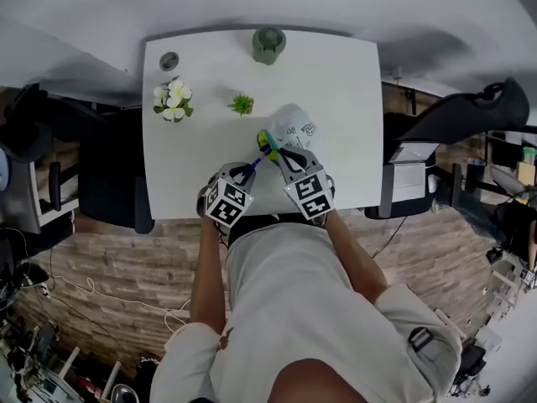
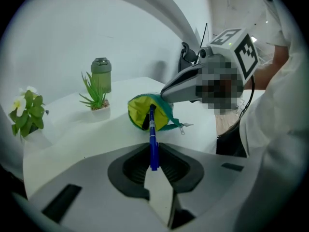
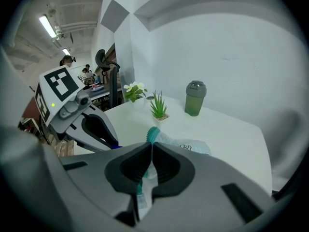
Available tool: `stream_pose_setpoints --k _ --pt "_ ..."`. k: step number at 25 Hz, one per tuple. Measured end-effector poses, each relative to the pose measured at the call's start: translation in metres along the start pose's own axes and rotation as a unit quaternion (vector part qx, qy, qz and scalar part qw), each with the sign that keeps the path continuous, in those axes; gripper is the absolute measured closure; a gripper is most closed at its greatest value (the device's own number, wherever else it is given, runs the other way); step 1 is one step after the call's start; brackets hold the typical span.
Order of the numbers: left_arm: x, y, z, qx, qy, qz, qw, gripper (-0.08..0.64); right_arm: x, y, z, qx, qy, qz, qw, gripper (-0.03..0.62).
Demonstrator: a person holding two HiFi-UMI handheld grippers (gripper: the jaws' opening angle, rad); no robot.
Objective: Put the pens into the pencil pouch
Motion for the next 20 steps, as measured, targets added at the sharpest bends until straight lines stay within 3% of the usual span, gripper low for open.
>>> stream_pose_setpoints --k 11,20 --pt "-0.015 0.037 -0.04 0.004 -0.062 -0.047 0.997 0.509 0.0 0.0 0.004 0.007 -0.03 -0.031 0.999 0.578" --pt "-0.014 0.058 -0.063 0.028 -0.086 -0.057 0.9943 0.509 0.0 0.0 0.004 0.009 -0.04 -0.043 0.998 0.578"
Point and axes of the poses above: the fingertips, and each gripper's own axes: z backward along the fingers, x to its right, y out of its top, the point moved 8 cm from there along z, backward along the fingers, and after that the axes turned 4 degrees about x, right-handed, at the moved point
